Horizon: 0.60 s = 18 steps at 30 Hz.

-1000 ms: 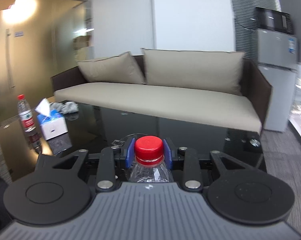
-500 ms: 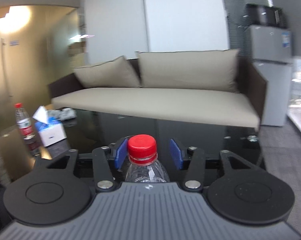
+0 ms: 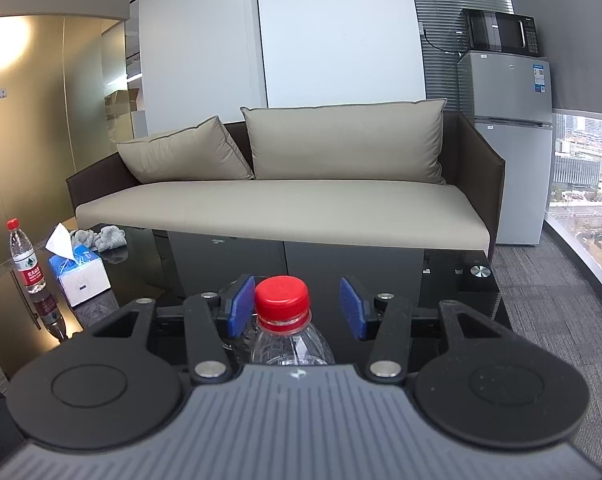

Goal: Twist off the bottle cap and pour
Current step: 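Continue twisting the red cap with the right gripper while the left gripper holds the bottle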

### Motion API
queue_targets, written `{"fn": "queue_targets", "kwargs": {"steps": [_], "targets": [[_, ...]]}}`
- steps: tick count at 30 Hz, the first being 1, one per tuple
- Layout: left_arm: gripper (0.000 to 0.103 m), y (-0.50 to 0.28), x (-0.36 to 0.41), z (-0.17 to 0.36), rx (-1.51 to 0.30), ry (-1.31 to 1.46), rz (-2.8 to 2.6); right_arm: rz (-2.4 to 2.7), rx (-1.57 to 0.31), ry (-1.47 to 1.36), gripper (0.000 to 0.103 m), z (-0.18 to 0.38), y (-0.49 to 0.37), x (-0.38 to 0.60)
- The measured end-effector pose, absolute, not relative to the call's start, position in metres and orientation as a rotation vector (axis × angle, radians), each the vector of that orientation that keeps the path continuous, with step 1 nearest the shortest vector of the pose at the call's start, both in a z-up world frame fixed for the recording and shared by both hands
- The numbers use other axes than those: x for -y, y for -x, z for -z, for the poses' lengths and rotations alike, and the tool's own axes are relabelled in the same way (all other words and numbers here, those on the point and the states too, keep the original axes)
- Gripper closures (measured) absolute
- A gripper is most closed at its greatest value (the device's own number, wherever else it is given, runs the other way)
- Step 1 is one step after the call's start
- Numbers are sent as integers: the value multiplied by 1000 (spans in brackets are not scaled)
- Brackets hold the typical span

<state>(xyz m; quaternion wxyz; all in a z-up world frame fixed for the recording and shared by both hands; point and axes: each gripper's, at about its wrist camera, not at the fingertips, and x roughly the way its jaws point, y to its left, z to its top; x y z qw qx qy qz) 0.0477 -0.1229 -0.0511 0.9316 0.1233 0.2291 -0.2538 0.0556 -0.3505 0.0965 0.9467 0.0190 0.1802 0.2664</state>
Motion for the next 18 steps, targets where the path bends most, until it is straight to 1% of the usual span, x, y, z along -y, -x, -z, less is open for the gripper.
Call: {"fn": "queue_targets", "kwargs": {"steps": [11,18], "targets": [[45,-49,122,54,-468,-253,520,-535,-365,-78,53,-99,-54,367],[45,-51,121,54,-470,-250,519,-565,-367,-59,52,-96,-52,354]]}}
